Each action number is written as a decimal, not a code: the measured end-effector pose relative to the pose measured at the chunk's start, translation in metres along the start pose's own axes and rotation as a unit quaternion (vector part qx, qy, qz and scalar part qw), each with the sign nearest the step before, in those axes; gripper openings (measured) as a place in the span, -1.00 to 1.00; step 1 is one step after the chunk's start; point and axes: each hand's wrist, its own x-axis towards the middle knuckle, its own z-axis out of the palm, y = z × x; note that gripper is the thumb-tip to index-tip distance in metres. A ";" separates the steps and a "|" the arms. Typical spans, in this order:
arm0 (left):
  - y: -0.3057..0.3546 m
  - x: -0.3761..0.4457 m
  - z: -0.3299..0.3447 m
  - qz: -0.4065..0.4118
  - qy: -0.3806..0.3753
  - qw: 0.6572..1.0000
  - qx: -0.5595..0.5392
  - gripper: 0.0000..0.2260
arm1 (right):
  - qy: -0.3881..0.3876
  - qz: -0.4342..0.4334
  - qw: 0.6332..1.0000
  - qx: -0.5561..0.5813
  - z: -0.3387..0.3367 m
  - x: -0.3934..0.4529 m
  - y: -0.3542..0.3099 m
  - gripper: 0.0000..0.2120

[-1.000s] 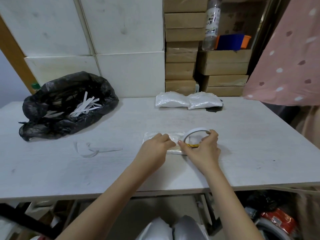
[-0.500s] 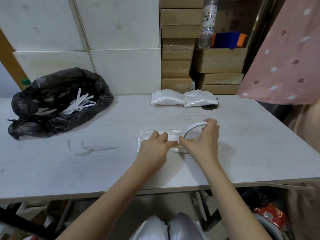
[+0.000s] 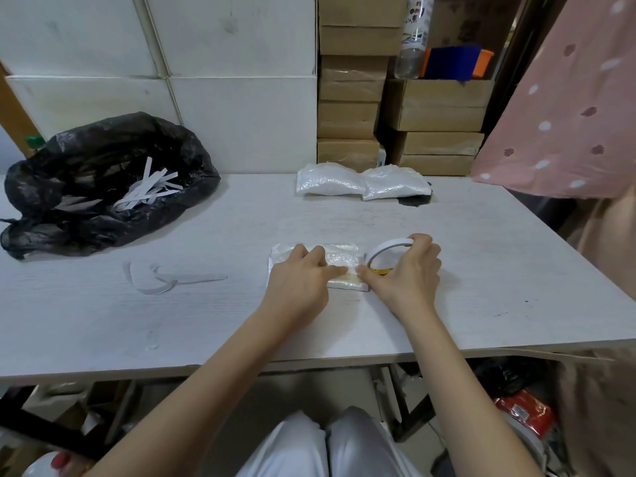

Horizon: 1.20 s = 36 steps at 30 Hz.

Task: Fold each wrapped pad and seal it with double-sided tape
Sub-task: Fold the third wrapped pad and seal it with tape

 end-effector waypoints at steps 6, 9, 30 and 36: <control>0.007 -0.008 -0.003 -0.030 -0.007 0.999 -0.032 -0.48 | -0.016 0.027 0.999 0.009 0.002 0.001 0.003 -0.12; 0.013 -0.006 -0.006 -0.029 -0.013 0.999 -0.041 -0.52 | -0.050 0.032 0.997 0.038 -0.007 0.005 0.011 -0.07; 0.016 -0.007 0.013 0.054 0.042 0.997 0.040 -0.60 | -0.099 -0.323 0.922 -0.191 -0.045 0.015 0.046 -0.58; 0.016 -0.010 0.015 0.041 0.054 0.997 0.045 -0.51 | -0.146 -0.267 0.950 -0.065 -0.045 0.004 0.024 -0.74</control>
